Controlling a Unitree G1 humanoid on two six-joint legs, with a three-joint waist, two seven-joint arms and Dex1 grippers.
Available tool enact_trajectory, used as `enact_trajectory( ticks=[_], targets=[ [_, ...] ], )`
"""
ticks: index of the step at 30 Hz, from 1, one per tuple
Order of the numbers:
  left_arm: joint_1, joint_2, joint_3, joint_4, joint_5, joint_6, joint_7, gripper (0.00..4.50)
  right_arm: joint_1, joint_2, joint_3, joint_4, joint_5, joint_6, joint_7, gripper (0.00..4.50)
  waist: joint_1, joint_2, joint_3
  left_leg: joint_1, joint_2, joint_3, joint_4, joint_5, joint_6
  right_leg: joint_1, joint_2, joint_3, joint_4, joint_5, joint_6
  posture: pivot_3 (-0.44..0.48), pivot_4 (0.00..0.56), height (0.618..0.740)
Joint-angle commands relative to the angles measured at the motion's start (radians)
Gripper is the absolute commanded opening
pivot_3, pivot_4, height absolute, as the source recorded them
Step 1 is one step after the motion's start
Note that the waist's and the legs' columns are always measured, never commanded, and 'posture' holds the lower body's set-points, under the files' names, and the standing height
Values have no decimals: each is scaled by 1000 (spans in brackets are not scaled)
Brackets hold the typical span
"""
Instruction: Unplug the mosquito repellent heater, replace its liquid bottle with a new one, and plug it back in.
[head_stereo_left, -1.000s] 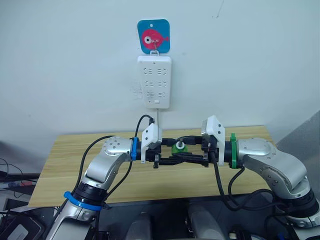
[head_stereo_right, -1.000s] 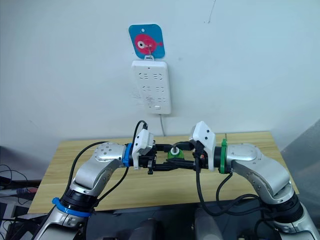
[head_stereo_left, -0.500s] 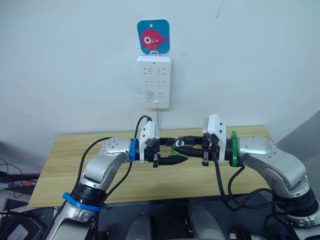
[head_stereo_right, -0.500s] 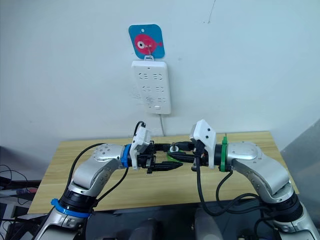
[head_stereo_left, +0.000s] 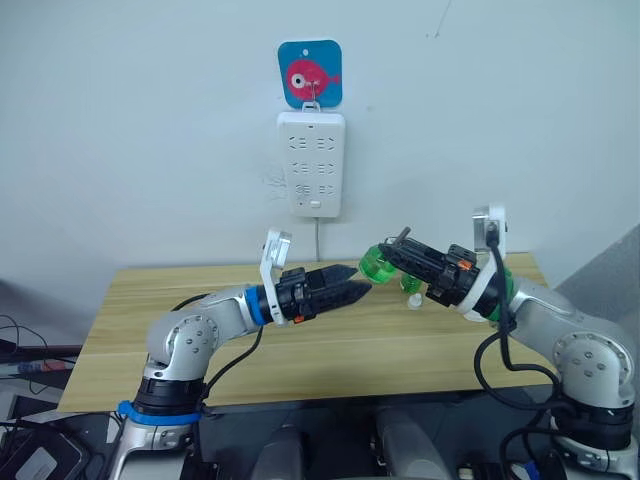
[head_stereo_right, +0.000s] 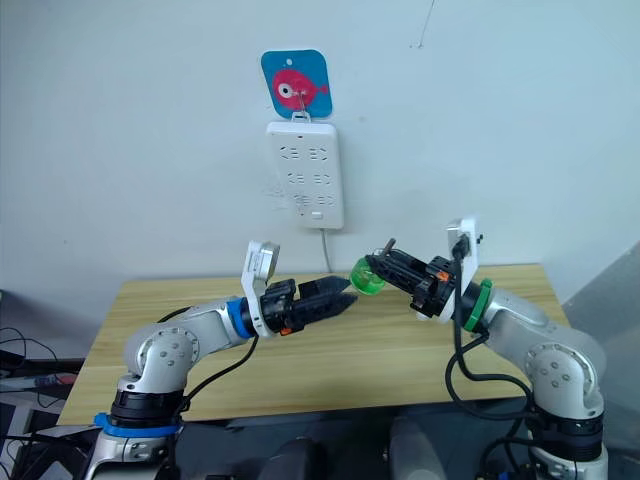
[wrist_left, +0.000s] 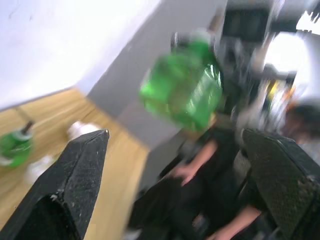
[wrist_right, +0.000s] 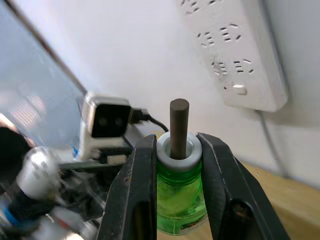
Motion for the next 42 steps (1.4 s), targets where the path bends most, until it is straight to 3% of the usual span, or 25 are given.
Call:
enact_trajectory(
  ticks=[1, 8, 19, 22, 27, 37, 42],
  targets=[
    [-43, -59, 65, -20, -156, 42, 138, 4500, 1, 46, -14, -14, 221, -58, -185, 809, 0, 0, 0, 0, -1, 1, 1, 0, 0, 0, 0, 0, 2, 0, 0, -159, 116, 733],
    [-51, -120, 73, -32, -284, 40, 288, 4500, 1, 52, 46, -22, 387, -152, -362, 809, -11, 0, -2, 3, -1, 3, 1, 0, 0, 0, 5, 2, 7, 0, 0, -160, 116, 733],
    [-41, -144, 66, -26, -387, 5, 384, 4500, -3, 34, 126, -33, 442, -254, -429, 809, -19, 0, -3, 3, -1, 3, 1, 0, 0, 0, 6, 2, 7, 0, 0, -160, 118, 733],
    [-37, -136, 64, -21, -408, 3, 389, 3924, -3, 27, 139, -35, 446, -270, -432, 809, -20, 0, -3, 3, -1, 3, 1, 0, 0, 0, 7, 3, 7, 0, 0, -160, 118, 733],
    [-27, -123, 54, -19, -439, 7, 393, 2482, -3, 23, 156, -36, 450, -299, -437, 809, -20, 0, -3, 3, -1, 3, 1, 0, 0, 0, 7, 3, 7, 0, 0, -160, 118, 733],
    [-6, -101, 39, -16, -469, -7, 394, 2382, -3, 19, 179, -42, 469, -333, -450, 809, -20, 0, -4, 3, -1, 3, 1, 0, 0, 0, 7, 3, 6, 0, 0, -159, 118, 733],
    [-7, -86, 42, -11, -462, -13, 389, 2375, 10, -7, 148, -47, 451, -354, -473, 2485, -19, 0, -4, 3, -1, 3, 1, 0, 0, 0, 7, 3, 5, 0, 0, -161, 124, 733]
  ],
)
